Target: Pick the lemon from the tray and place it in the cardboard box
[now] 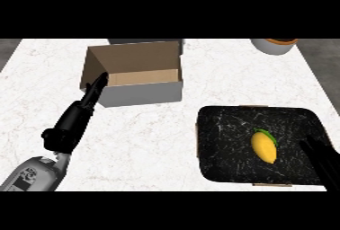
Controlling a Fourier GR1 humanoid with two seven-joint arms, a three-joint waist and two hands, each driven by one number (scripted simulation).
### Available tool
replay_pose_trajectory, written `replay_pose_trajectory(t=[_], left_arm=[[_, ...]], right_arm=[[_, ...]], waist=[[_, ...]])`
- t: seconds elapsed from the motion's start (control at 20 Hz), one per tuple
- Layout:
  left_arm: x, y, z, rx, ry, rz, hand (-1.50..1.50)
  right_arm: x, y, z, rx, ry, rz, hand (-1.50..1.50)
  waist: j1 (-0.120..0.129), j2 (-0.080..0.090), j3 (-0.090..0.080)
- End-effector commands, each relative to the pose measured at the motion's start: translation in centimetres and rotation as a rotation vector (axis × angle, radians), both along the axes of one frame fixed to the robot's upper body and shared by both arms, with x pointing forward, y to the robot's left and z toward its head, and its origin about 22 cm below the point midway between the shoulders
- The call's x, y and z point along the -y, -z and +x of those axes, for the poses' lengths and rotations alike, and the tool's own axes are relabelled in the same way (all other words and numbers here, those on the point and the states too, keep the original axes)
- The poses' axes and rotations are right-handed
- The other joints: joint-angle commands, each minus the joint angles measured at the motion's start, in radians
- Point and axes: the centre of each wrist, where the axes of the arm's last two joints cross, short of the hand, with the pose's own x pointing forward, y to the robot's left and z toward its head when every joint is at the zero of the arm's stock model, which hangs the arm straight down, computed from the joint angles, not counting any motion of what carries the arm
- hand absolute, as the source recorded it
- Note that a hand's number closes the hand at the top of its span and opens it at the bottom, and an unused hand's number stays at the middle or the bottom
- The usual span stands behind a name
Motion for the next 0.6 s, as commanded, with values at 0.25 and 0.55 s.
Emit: replay_pose_trajectory(t=[0.25, 0.55], left_arm=[[2.3, 0.6, 0.6, -0.088, 0.079, 0.005, 0.0], [2.4, 2.8, -0.5, -0.094, 0.08, -0.026, 0.0]], right_arm=[[-3.6, -4.3, -1.2, -0.194, 0.087, 0.052, -1.5], [-5.2, -2.0, 1.9, -0.174, 0.108, 0.089, -1.5]], waist=[[0.047, 0.016, -0.002], [0.055, 0.017, -0.001]])
